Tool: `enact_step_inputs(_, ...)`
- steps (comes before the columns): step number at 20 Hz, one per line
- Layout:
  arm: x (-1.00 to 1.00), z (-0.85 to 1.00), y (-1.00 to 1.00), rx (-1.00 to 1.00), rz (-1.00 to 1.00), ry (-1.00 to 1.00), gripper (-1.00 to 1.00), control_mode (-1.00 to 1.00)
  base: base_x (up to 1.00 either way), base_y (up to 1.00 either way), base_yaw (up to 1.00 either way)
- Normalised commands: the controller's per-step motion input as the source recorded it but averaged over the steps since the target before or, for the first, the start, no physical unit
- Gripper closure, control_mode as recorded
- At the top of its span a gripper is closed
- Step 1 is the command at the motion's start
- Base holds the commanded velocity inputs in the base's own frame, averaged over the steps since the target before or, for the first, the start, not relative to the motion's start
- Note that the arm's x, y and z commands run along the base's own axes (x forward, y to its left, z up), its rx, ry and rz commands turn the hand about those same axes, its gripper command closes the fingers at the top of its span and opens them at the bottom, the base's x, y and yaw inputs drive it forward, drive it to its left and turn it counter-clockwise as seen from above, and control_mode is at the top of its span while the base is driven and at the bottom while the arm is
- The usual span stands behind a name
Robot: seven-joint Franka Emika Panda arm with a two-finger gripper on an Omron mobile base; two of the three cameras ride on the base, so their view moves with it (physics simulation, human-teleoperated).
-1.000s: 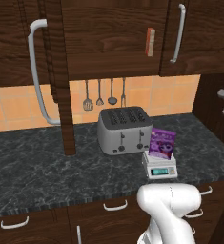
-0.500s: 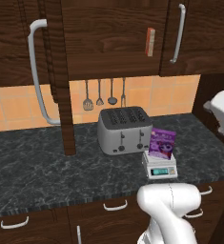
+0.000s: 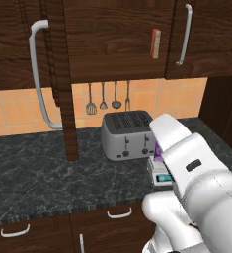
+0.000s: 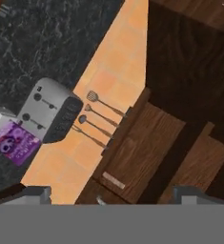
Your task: Pick the cereal and place it on the digital scale for weighing, and close the cabinet.
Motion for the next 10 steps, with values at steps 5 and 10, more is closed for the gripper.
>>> enact_step_inputs(5, 0.64, -1.00, 1.00, 0.37, -0.16, -0.07, -1.00, -1.00, 0.00, 0.00, 0.00)
enact_step_inputs(10, -0.34, -1.00, 1.00, 0.32, -0.12, -0.60, -1.00, -1.00, 0.00, 0.00, 0.00)
